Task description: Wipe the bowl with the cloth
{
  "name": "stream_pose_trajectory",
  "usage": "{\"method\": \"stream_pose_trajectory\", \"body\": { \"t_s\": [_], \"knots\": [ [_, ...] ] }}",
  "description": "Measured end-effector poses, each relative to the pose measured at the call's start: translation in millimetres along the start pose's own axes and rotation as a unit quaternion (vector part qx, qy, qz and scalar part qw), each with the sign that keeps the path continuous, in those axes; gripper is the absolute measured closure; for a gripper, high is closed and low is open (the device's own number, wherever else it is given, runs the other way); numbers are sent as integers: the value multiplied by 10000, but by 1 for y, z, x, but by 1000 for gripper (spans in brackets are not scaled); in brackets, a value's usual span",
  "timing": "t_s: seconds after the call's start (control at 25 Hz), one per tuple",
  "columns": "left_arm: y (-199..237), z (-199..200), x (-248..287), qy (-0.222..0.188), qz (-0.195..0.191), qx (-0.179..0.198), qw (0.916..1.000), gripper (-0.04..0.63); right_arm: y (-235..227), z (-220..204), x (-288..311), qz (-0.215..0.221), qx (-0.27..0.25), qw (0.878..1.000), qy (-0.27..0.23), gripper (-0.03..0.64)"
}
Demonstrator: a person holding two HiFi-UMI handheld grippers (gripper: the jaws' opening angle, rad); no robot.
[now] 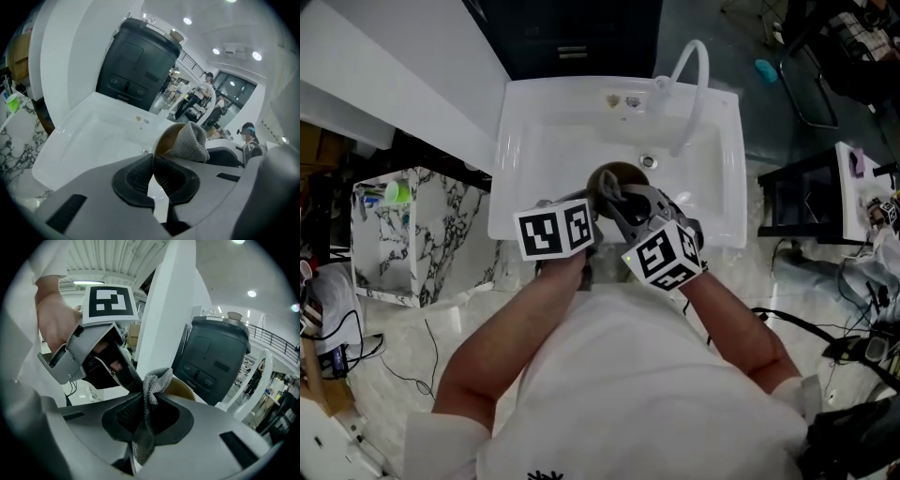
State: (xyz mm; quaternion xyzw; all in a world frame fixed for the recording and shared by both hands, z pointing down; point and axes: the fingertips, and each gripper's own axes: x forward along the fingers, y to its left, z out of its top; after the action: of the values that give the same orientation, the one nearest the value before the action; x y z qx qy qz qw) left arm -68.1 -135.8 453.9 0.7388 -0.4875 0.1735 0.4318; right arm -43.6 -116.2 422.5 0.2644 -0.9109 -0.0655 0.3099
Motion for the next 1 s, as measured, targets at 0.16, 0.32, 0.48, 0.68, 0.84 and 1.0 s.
{"method": "stream_pose_trajectory", "body": {
  "t_s": [0.16, 0.32, 0.48, 0.68, 0.84, 1.0],
  "knots": [
    [3, -4, 4, 57, 55, 26, 10000, 577, -3, -3, 7, -231, -411, 9986, 243, 571],
    [-1, -13, 8, 219, 41, 130, 9997, 577, -7, -1, 11, -422, -862, 9945, 408, 571],
    [-5, -15, 9, 250, -24, 178, 9995, 577, -15, -1, 11, -624, -1231, 9889, 542, 571],
    [-3, -14, 11, 236, -34, 132, 9996, 577, -29, -13, 1, -868, -1414, 9834, 733, 571],
    [-2, -11, 13, 193, -9, 123, 9997, 577, -33, -24, -6, -862, -1452, 9813, 925, 571],
    [-3, -10, 15, 167, 20, 134, 9998, 577, -27, -38, -10, -774, -1476, 9797, 1116, 571]
  ]
}}
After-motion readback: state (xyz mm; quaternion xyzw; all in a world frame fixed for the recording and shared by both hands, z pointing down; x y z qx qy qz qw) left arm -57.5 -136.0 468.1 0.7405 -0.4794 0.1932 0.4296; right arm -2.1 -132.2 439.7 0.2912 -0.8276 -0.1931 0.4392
